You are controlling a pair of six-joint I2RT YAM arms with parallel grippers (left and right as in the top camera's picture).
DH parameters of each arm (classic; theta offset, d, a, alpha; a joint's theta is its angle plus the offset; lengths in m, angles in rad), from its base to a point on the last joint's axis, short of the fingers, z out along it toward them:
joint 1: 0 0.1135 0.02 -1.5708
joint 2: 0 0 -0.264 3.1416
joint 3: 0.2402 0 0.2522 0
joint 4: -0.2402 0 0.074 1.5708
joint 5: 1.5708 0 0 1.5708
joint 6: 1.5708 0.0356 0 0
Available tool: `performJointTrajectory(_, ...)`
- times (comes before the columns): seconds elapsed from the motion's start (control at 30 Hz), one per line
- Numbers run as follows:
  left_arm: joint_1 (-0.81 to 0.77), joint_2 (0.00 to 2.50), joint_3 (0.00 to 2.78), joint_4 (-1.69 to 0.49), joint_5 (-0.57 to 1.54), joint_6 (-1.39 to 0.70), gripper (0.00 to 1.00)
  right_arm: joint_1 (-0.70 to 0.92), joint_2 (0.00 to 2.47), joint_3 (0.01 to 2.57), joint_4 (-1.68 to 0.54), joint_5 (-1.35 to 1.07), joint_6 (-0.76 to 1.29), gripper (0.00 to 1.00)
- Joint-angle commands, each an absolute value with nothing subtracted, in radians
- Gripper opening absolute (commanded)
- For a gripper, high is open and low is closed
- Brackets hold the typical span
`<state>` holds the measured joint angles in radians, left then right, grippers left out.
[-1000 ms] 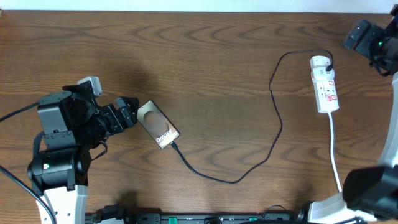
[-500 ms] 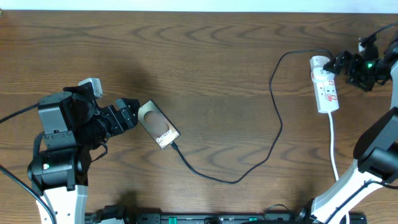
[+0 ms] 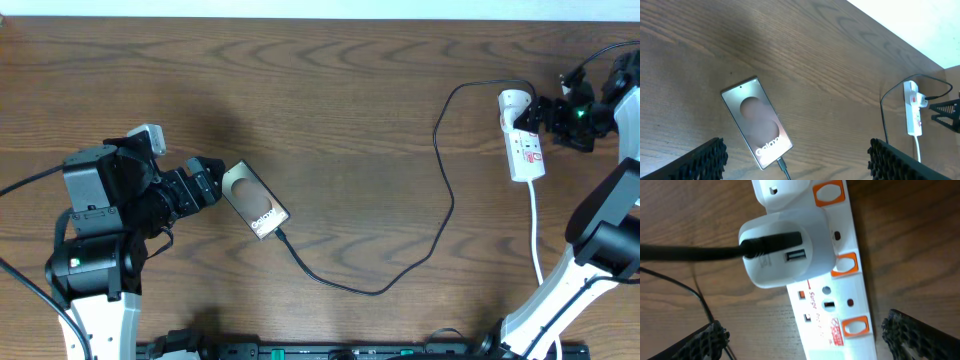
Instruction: Plug charger to phone and switch on socket
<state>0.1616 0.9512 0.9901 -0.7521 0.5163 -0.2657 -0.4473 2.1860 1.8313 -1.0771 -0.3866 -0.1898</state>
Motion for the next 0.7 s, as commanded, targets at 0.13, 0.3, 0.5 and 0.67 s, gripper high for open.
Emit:
performJointTrajectory(0.13,0.162,0.954,0.993,-0.752,0.504,-0.267,0.89,-0.428,2.196,1.835,-1.039,-0.381,-0.217,0.99)
performJointTrajectory(0.3,0.162,0.954,0.993,-0.753,0.504,-0.267,0.89,-0.413,2.199,1.835,-1.026,-0.380,-0.218,0.99)
performJointTrajectory(0.5,0.162,0.954,0.993,-0.755,0.504,-0.267,0.89,-0.399,2.211,1.834,-1.025,-0.380,-0.218,0.99)
performJointTrajectory(0.67,0.162,0.954,0.993,-0.758,0.504,-0.267,0.89,-0.383,2.228,1.834,-1.025,-0.380,-0.218,0.99)
